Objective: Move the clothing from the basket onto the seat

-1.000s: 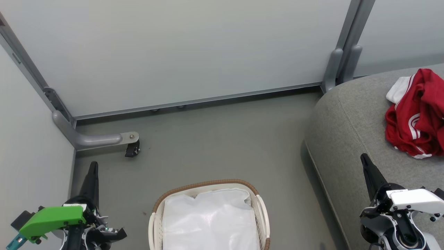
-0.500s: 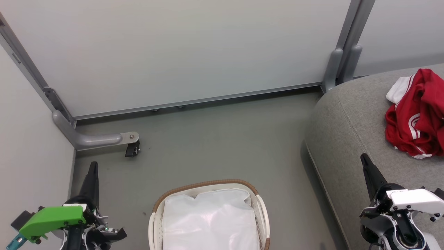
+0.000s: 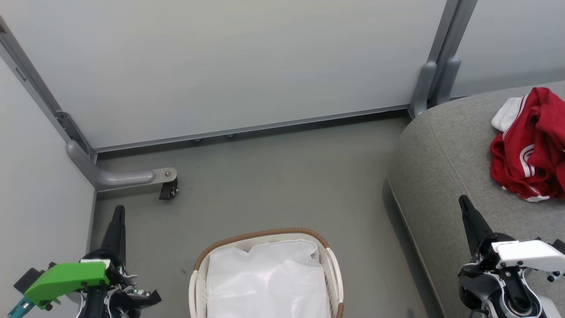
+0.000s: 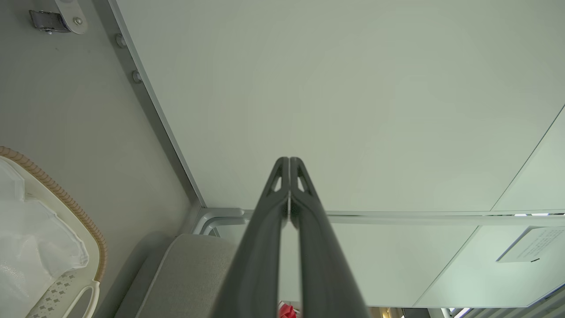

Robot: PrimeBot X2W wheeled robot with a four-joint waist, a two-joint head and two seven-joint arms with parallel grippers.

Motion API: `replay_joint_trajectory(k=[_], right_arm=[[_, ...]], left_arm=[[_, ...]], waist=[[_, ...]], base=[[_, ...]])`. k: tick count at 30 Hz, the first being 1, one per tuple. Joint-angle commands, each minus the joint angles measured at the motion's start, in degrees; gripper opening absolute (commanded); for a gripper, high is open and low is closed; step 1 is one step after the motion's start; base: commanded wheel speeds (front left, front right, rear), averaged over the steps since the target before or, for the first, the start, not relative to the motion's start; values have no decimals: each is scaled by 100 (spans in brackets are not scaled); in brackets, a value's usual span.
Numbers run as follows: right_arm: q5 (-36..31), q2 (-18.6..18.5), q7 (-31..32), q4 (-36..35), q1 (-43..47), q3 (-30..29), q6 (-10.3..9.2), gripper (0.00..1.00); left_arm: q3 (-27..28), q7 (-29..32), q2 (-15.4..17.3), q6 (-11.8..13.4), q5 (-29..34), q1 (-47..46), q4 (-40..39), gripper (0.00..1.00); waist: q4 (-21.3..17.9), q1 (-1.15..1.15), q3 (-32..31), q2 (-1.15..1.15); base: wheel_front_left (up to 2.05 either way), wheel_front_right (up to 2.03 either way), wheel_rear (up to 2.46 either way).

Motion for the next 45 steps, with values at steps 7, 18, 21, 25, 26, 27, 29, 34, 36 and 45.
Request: replay_joint_trajectory(k=[7,18,21,25,26,27,29,34,36,45], right_arm=[[19,-31,18,-22,63,-8,-2,0],[20,-32,18,-22,63,-8,-2,0],[20,-32,18,-22,63,-8,-2,0],[20,-32,18,-22,63,-8,-2,0],[20,-32,18,-22,63,-8,-2,0],[20,-32,18,-22,63,-8,-2,0],[20,-32,18,-22,63,-8,-2,0],[20,-32,18,-22,63,-8,-2,0],[20,-32,18,-22,63,-8,-2,0],[20,-32,17,-21,63,-7,-2,0]], left_arm=[[12,23,38,-32,-20,-62,-9,0],[12,23,38,-32,-20,-62,-8,0],[12,23,38,-32,-20,-62,-8,0],[12,23,38,-32,-20,-62,-9,0],[12,23,38,-32,-20,-62,-9,0],[12,23,38,-32,-20,-62,-9,0],[12,23,38,-32,-20,-62,-9,0],[12,23,38,-32,-20,-62,-9,0],[12,23,38,-32,-20,-62,-9,0],[12,23,38,-32,-20,-62,-9,0]], waist=[[0,0,0,0],[0,0,0,0],[0,0,0,0],[0,0,0,0],[0,0,0,0],[0,0,0,0],[0,0,0,0],[0,0,0,0],[0,0,0,0],[0,0,0,0]], base=[[0,0,0],[0,0,0],[0,0,0],[0,0,0],[0,0,0],[0,0,0],[0,0,0],[0,0,0],[0,0,0],[0,0,0]])
